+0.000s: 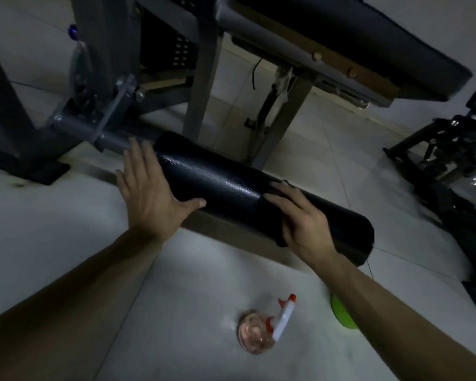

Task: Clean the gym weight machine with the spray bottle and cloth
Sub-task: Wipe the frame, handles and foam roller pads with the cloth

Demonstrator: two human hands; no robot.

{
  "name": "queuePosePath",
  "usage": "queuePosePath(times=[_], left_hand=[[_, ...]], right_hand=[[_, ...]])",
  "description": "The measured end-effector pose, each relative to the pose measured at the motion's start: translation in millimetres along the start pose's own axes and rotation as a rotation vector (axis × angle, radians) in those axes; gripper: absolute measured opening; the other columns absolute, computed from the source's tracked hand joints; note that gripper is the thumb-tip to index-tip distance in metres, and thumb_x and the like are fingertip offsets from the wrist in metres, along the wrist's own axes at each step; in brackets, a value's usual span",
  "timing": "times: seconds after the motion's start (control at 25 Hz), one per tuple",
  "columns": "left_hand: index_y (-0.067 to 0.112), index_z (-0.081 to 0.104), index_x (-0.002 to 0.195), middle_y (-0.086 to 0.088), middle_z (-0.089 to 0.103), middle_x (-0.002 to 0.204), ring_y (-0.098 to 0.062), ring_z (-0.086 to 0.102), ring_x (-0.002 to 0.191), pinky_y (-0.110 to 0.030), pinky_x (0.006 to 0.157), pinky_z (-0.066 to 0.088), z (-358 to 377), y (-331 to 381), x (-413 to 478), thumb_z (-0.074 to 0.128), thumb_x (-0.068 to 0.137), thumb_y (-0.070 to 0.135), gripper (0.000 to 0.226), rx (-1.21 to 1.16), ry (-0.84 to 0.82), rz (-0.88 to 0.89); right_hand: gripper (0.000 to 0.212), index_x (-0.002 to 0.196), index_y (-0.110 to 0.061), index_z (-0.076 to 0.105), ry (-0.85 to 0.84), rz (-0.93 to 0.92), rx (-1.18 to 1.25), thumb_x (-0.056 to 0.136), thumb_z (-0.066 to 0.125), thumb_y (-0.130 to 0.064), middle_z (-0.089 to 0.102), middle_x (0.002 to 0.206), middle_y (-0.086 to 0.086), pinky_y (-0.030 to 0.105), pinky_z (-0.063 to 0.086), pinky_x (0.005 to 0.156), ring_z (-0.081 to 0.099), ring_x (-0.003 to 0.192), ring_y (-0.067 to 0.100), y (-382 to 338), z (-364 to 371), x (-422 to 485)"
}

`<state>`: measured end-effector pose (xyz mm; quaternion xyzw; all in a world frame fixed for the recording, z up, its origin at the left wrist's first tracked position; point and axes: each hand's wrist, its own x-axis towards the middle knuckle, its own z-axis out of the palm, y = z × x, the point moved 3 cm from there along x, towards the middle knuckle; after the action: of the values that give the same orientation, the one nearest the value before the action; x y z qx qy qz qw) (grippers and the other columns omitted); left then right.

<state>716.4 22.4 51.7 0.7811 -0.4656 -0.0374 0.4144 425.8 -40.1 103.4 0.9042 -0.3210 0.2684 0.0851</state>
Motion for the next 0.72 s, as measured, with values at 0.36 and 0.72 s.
queuePosePath(times=[0.36,0.72], left_hand=[[0.027,0.042,0.146,-0.003,0.049,0.141,-0.020,0.054,0.124,-0.033,0.096,0.051,0,-34,10,0.090,0.069,0.034,0.091,-0.361,-0.051,-0.079],[0.036,0.044,0.148,0.006,0.043,0.135,-0.008,0.049,0.116,-0.021,0.100,0.042,1,-36,8,0.092,0.070,0.022,0.092,-0.528,-0.075,-0.171]], right_hand=[[0.044,0.128,-0.013,0.069,-0.043,-0.034,0.159,0.087,0.053,-0.014,0.059,0.143,0.012,0.046,0.048,0.110,0.053,0.136,0.034,-132,89,128],[0.044,0.129,-0.015,0.069,-0.127,-0.195,0.008,0.093,0.050,-0.002,0.055,0.150,0.007,0.050,0.042,0.115,0.049,0.142,0.028,-95,56,105]])
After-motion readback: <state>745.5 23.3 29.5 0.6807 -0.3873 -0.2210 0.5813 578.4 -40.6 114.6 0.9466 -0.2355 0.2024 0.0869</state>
